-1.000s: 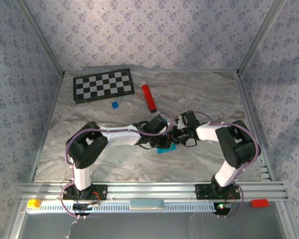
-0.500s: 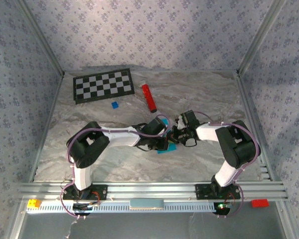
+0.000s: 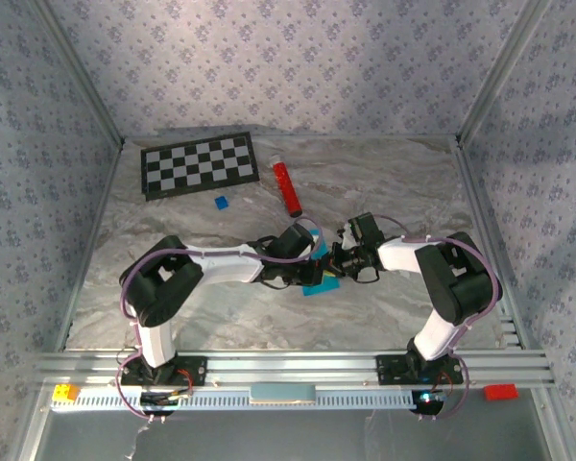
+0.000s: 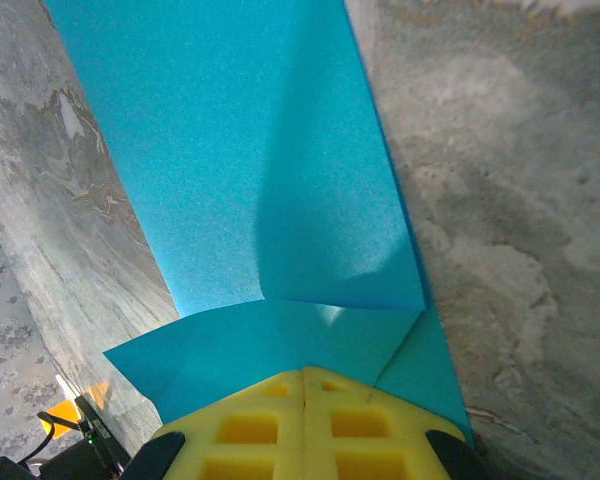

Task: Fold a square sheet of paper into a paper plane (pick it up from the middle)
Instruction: Fold the triangle a second time at the center of the table.

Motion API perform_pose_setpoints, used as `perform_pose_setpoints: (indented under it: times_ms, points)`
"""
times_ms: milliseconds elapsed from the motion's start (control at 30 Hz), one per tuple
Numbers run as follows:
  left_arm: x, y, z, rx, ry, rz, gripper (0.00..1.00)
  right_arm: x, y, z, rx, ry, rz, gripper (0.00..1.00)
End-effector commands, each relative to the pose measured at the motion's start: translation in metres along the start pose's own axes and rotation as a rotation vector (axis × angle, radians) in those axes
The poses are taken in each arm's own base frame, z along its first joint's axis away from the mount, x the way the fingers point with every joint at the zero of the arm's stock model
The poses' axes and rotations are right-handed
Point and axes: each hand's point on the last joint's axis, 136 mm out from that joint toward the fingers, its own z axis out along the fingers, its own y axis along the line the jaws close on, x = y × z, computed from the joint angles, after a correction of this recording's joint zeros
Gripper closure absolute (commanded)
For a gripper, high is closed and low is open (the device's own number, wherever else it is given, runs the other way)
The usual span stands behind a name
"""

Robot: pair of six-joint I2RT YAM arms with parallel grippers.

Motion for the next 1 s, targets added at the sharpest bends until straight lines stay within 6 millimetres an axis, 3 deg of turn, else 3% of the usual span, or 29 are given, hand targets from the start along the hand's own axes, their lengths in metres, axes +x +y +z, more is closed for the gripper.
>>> perform_pose_setpoints:
  times_ms: [0,467,967]
  points:
    - [0.003,0.004,0.003,-0.005,0.006,-0.019,1.0,0.013,-0.041,0.005,0.144,0.03,0.08,1.0]
    - [0.029,0.031,0.01,-0.056,0.049,-0.063,1.0,0.016,-0.046,0.006,0.161,0.036,0.086,1.0]
    - [0.052,0.042,-0.007,-0.088,0.074,-0.056,1.0,0.015,-0.05,0.003,0.172,0.032,0.09,1.0]
